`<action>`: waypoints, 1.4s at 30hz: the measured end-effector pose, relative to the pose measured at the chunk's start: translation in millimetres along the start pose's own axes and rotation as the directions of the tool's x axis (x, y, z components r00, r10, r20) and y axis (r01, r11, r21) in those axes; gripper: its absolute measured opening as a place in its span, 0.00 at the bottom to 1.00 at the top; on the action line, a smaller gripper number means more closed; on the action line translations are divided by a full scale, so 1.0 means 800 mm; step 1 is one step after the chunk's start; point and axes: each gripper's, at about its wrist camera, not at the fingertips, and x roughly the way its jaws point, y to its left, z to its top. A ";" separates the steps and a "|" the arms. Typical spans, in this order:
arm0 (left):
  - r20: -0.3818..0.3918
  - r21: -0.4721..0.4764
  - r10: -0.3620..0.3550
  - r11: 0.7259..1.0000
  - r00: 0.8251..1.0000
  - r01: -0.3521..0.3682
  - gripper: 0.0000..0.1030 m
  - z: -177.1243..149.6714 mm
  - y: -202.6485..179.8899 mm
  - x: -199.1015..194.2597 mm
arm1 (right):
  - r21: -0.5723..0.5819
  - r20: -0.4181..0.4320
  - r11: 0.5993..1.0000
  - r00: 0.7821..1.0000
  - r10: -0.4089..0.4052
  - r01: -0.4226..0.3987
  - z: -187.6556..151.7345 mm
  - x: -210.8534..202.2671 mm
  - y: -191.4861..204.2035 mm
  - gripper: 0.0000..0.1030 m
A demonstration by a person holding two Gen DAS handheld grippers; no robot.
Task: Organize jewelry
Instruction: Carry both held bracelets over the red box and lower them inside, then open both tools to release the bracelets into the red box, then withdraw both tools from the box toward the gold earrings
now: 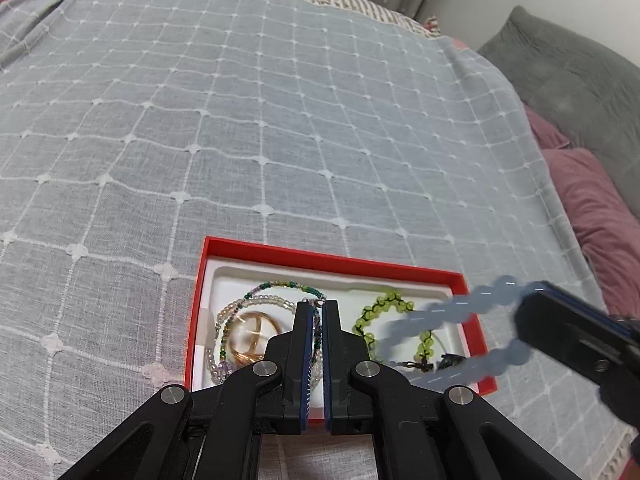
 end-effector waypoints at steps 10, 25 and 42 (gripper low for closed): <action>-0.020 -0.013 -0.036 0.999 0.999 0.036 0.01 -0.005 -0.003 0.012 | 0.037 -0.063 0.996 0.995 -0.079 0.082 -0.015 0.041 -0.043 0.12; -0.029 0.044 -0.003 0.999 1.000 0.004 0.40 -0.010 -0.020 -0.005 | 0.014 -0.043 0.998 0.997 -0.068 0.069 -0.018 0.017 -0.050 0.25; -0.049 0.120 0.198 0.974 0.979 -0.192 0.88 -0.062 -0.012 -0.044 | -0.002 -0.134 0.991 0.982 -0.134 0.135 -0.069 -0.007 -0.058 0.53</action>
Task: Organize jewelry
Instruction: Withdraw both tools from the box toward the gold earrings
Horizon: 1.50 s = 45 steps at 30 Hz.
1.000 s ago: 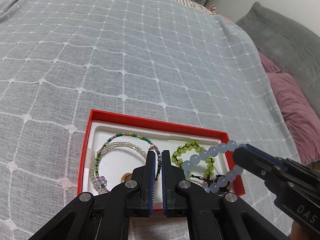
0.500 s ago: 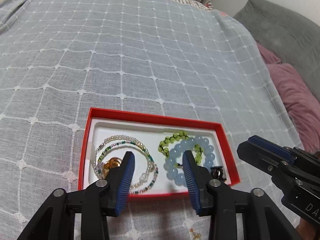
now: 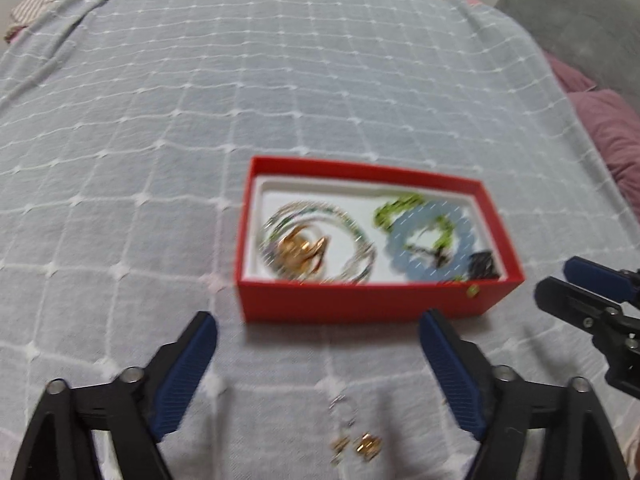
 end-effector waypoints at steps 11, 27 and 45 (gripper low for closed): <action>-0.073 -0.015 0.031 0.999 0.997 -0.033 0.96 -0.035 0.022 0.004 | 0.064 -0.118 0.998 0.993 0.004 0.003 -0.040 0.016 -0.009 0.61; -0.120 0.082 0.032 0.996 0.992 -0.022 0.96 -0.089 0.043 0.001 | -0.051 -0.208 0.999 0.978 -0.015 0.004 -0.091 0.032 0.016 0.63; -0.103 0.224 -0.009 0.974 0.995 0.032 0.76 -0.106 0.006 -0.003 | -0.204 -0.139 0.976 0.985 -0.099 0.070 -0.102 0.049 0.049 0.73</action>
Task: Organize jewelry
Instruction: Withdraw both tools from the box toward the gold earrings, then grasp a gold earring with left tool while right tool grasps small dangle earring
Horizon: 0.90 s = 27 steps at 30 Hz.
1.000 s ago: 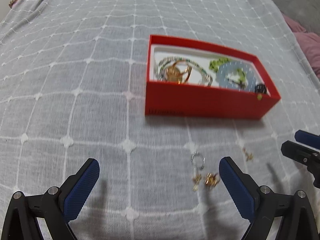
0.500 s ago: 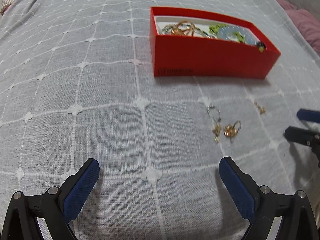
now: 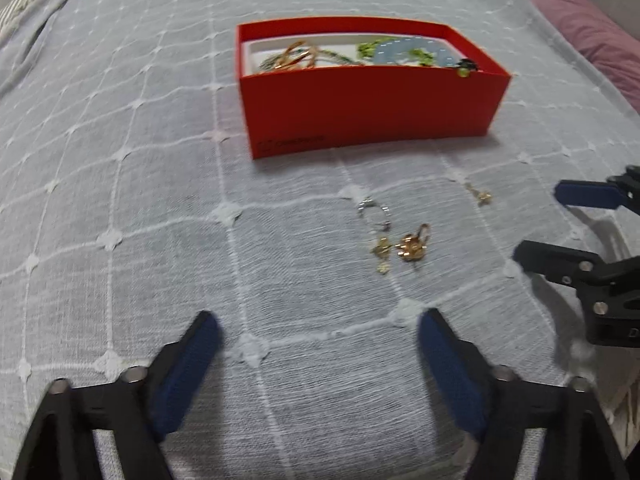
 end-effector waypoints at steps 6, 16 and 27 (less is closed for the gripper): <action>0.038 0.044 -0.095 0.995 0.995 0.093 0.34 0.003 -0.020 -0.008 | -0.002 0.001 1.000 1.000 0.000 0.000 0.002 0.000 0.003 0.73; 0.014 0.094 -0.150 0.985 0.989 0.148 0.21 0.010 -0.048 0.004 | -0.004 0.005 1.000 1.000 0.005 -0.005 0.000 -0.002 0.003 0.73; 0.026 0.083 -0.125 0.989 0.992 0.123 0.12 0.020 -0.050 0.015 | -0.016 0.013 1.000 1.000 0.006 -0.006 0.000 -0.001 0.006 0.73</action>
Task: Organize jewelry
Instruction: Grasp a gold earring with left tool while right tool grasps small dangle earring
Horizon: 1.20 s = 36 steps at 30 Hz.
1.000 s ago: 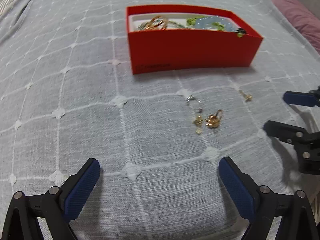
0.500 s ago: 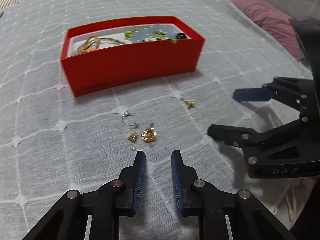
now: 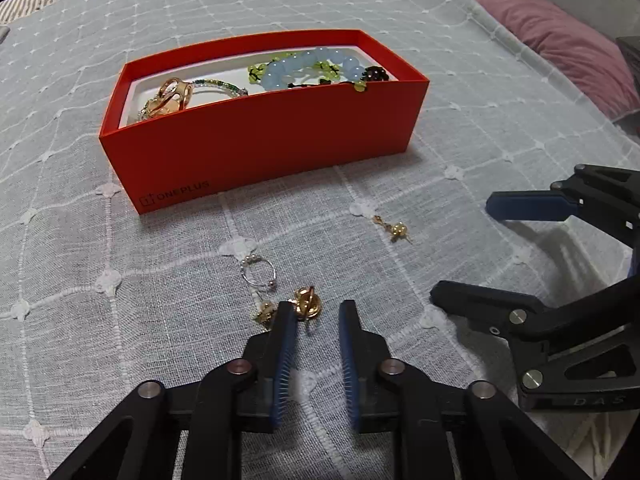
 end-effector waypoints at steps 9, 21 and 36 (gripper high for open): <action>0.002 -0.003 0.020 1.000 1.000 -0.020 0.00 -0.001 0.005 -0.003 | -0.005 0.013 1.000 1.000 0.001 -0.001 0.004 0.002 0.003 0.72; 0.003 -0.012 0.020 1.000 1.000 -0.020 0.00 -0.004 0.008 -0.007 | -0.058 0.048 0.998 0.999 0.027 -0.024 0.016 0.009 0.022 0.53; 0.019 0.000 -0.055 0.998 0.998 0.055 0.24 -0.006 0.005 -0.004 | -0.069 0.083 0.997 0.996 0.046 -0.040 0.030 0.015 0.030 0.10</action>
